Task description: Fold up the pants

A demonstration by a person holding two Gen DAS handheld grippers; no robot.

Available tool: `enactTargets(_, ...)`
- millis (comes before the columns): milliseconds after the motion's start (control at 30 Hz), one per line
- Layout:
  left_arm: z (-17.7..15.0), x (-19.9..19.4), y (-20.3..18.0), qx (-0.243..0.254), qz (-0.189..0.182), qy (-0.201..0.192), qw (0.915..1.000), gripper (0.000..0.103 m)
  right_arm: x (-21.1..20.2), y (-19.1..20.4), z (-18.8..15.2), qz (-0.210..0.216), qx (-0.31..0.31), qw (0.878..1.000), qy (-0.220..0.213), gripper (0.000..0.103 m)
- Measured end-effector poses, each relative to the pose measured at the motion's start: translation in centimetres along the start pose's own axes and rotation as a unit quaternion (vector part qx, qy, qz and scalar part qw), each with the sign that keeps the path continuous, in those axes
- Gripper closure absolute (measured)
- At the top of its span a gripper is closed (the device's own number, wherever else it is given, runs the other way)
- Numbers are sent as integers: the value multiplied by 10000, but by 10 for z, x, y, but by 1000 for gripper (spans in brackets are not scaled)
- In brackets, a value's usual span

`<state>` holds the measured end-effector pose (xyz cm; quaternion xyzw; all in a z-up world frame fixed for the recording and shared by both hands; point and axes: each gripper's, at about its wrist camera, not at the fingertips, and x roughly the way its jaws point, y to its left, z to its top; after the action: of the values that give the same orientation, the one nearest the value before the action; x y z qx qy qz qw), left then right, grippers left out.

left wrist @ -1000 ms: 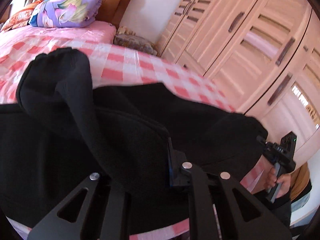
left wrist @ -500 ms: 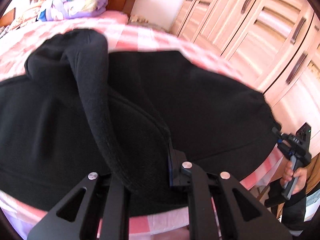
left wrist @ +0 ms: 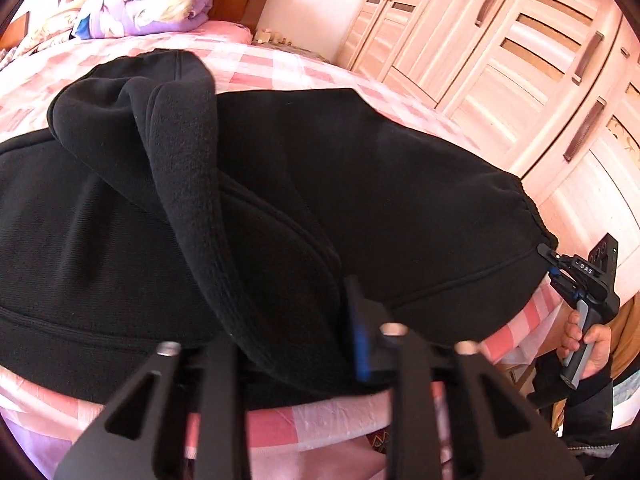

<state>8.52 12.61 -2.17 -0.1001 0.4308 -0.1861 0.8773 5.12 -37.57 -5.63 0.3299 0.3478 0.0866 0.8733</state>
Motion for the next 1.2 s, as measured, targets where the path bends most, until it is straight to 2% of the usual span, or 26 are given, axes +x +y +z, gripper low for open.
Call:
enactTargets(33,0,-3,-4,61,116,-47,9999,33,-2,3,-1,-97,10,9999,43,81)
enactTargets(67,-1,-9,-11,169,601,-196,9979,14,-6,6,-2,-209,29,9998,49,81)
enactTargets(133,-3,-26,-22,458,1523,-694,9848,13,-20,15,-8,-578,-50,9983,-61,81)
enactTargets(167,-4,-36,-28,602,2031,-967,9725,11,-27,21,-11,-780,-162,9967,-156,81)
enactTargets(200,-5,-44,-33,668,2397,-1201,9611,6,-34,32,-16,-1002,-395,9937,-318,81)
enactTargets(233,-6,-52,-38,706,2577,-1407,9533,4,-38,43,-20,-1108,-636,9909,-416,81)
enactTargets(267,-5,-58,-45,776,2555,-1589,9505,2,-39,60,-26,-1167,-1023,9868,-469,81)
enactTargets(300,-4,-60,-53,889,2445,-1643,9515,2,-36,73,-29,-1191,-1301,9833,-448,81)
enactTargets(367,0,-47,-76,1310,2356,-1458,9519,2,-23,100,-35,-1185,-1791,9762,-288,81)
enactTargets(433,1,-24,-96,1759,2475,-1139,9460,2,-1,123,-42,-1065,-2135,9711,-65,80)
enactTargets(500,-1,7,-111,2169,2524,-732,9402,2,21,141,-49,-938,-2305,9683,190,40)
enactTargets(533,-3,18,-116,2289,2506,-567,9389,2,27,148,-53,-862,-2445,9656,186,6)
enactTargets(600,-8,38,-122,2465,2437,-351,9373,2,37,166,-65,-985,-2889,9521,182,5)
enactTargets(700,-8,42,-119,2397,2385,-367,9404,2,45,183,-76,-1020,-3328,9372,212,6)
enactTargets(767,-7,43,-116,2323,2241,-305,9460,1,51,182,-81,-1141,-3472,9304,278,6)
enactTargets(867,-9,44,-114,2328,2166,-315,9476,1,61,172,-91,-1461,-3646,9187,421,6)
enactTargets(967,-12,41,-112,2349,2162,-347,9470,1,56,155,-95,-1276,-3515,9262,492,6)
enactTargets(1033,-11,41,-110,2321,2149,-354,9480,1,52,151,-99,-1293,-3573,9237,493,6)
enactTargets(1133,-14,43,-109,2331,2171,-392,9471,1,46,150,-98,-1280,-3463,9279,523,6)
enactTargets(1200,-15,41,-108,2317,2170,-418,9473,1,39,156,-92,-1193,-3446,9306,328,7)
